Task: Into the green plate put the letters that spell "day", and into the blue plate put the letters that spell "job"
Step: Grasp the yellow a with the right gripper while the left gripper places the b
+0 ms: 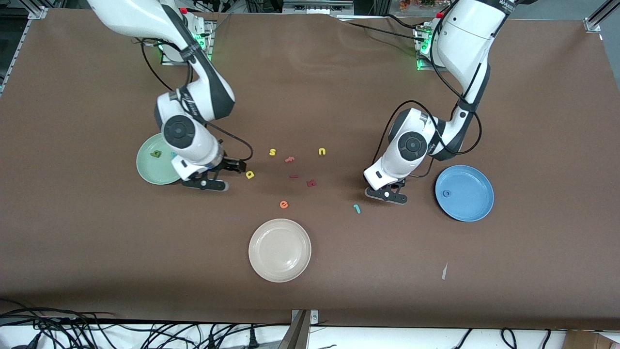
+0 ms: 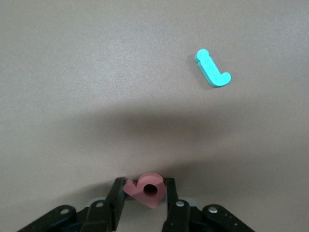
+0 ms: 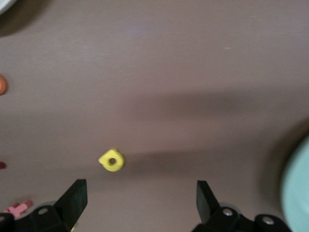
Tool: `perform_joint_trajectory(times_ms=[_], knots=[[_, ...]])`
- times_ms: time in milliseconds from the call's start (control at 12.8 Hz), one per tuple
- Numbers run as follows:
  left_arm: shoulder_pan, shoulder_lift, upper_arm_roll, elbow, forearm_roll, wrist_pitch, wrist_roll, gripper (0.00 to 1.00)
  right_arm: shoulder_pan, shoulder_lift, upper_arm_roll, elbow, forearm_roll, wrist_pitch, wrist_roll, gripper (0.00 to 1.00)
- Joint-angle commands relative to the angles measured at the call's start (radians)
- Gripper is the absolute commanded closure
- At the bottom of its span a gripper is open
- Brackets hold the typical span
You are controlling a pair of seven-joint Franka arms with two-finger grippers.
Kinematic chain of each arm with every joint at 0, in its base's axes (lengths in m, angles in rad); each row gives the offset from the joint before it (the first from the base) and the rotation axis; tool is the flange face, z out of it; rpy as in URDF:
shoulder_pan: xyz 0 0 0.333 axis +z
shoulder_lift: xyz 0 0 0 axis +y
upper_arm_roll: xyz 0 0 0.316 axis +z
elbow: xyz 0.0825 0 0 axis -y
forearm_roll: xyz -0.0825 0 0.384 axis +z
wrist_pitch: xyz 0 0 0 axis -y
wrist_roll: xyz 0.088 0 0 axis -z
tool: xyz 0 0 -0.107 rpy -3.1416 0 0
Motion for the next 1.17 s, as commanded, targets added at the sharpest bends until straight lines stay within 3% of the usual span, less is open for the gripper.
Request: perform_joint_trajectory(times_ms=[0,390,780,936,1092], knots=[[-0.015,0.006,0.012,0.015,-0.009,0.0,0.002,0.71,0.042,0.052,-0.003,0.023,-0.001,0.049,0.008,0.0],[0.059,-0.087,0.03,0.014,0.004,-0.049,0.024,0.71,0.069,0.08,-0.005,-0.01,-0.003,0.093,0.011,0.08],[0.266,-0.223,0.03,-0.112,0.009,-0.08,0.332,0.68,0.071,0.105,-0.008,-0.02,-0.007,0.15,0.01,0.18],[0.333,-0.259,0.03,-0.161,0.008,-0.1,0.43,0.67,0.071,0.105,-0.011,-0.022,-0.035,0.151,0.011,0.31],[0.401,-0.271,0.029,-0.18,0.009,-0.102,0.539,0.67,0.069,0.108,-0.011,-0.02,-0.064,0.155,0.013,0.35]])
